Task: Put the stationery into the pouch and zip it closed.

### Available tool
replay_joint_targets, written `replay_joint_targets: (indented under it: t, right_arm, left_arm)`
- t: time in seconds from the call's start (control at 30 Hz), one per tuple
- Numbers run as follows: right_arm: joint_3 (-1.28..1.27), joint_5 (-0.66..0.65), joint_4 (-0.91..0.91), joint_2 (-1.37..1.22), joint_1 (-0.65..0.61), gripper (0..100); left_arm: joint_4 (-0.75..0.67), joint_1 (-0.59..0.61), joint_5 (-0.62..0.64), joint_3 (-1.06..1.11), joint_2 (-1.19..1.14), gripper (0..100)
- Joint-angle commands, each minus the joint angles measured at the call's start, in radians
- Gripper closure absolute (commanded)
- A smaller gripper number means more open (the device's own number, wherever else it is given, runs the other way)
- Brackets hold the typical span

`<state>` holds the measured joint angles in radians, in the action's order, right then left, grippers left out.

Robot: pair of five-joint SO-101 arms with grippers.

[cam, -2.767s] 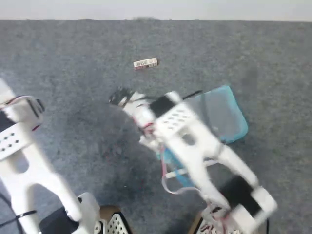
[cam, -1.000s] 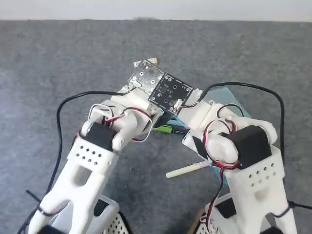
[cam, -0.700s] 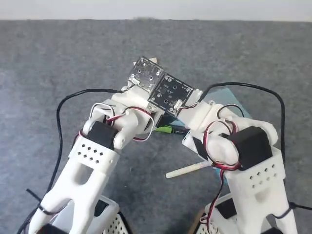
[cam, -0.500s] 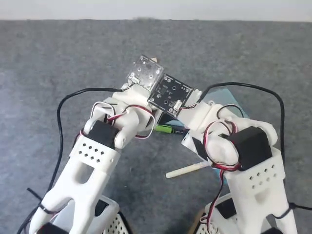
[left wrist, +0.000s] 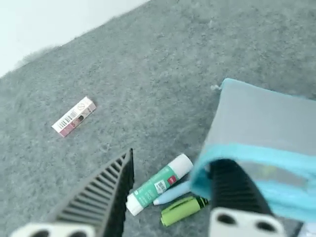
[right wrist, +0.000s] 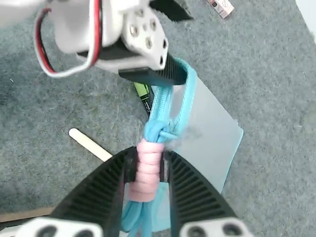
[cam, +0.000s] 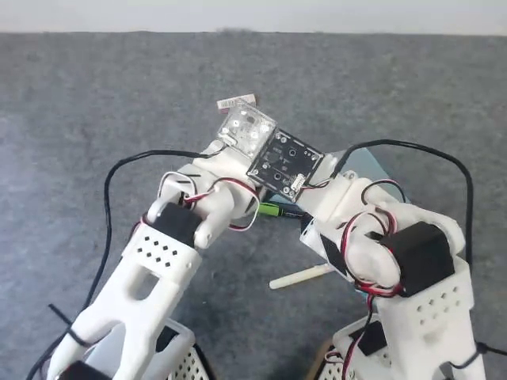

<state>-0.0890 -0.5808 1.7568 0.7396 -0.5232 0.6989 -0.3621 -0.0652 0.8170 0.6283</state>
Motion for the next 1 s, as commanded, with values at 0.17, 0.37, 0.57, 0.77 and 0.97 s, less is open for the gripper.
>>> replay_joint_targets:
  t: [0.17, 0.37, 0.57, 0.77, 0.97]
  right_arm:
    - [0.008, 0.006, 0.041, 0.027, 0.001, 99.1]
    - [0.008, -0.014, 0.038, 0.019, 0.117, 99.1]
    - [0.008, -0.091, 0.031, 0.018, 0.269, 99.1]
    - [-0.005, -0.092, 0.039, 0.028, 0.176, 98.3]
    - [-0.014, 0.087, 0.036, 0.067, -0.053, 79.1]
  left_arm:
    - [0.021, 0.152, 0.046, -0.053, 0.008, 99]
    - [0.098, 0.299, 0.057, -0.136, 0.008, 99]
    - [0.103, 0.322, 0.057, -0.134, 0.008, 99]
    - [0.101, 0.322, 0.064, -0.134, 0.008, 99]
    - [0.087, 0.402, 0.138, -0.133, 0.000, 99]
